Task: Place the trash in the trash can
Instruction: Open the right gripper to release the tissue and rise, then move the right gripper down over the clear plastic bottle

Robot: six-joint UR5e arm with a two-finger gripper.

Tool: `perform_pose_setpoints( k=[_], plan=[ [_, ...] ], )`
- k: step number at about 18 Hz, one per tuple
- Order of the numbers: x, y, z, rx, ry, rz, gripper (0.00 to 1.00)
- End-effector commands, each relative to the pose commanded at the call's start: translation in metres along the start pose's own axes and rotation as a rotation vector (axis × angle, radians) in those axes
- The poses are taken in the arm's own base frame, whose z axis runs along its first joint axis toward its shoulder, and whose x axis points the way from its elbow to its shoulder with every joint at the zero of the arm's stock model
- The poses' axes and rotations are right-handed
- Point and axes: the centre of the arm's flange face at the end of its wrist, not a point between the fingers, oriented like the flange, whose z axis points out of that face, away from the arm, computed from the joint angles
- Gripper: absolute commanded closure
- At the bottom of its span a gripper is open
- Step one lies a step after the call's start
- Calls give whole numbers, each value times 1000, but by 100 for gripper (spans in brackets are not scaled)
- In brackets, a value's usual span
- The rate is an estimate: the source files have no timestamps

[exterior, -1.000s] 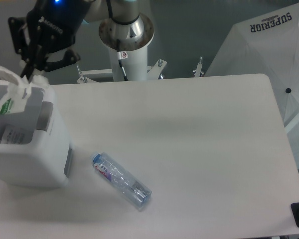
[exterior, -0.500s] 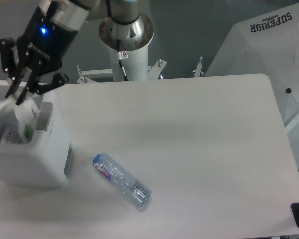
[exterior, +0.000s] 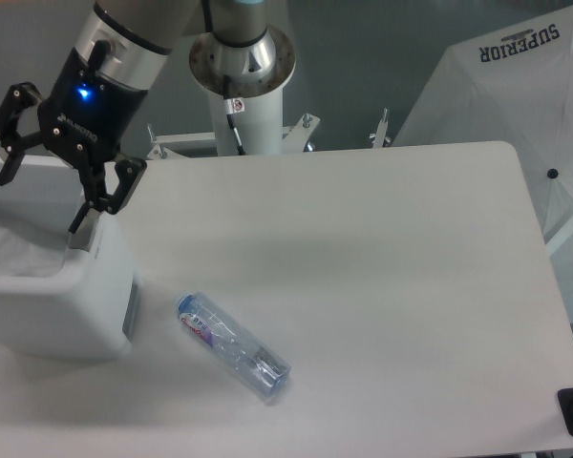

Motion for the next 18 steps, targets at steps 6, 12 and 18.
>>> perform_pose_setpoints(
  k=[6, 12, 18],
  plan=[
    [-75, 11, -14, -8, -118, -84, 0],
    [-170, 35, -48, 11, -197, -182, 0],
    [-250, 74, -30, -69, -242, -265, 0]
  ],
)
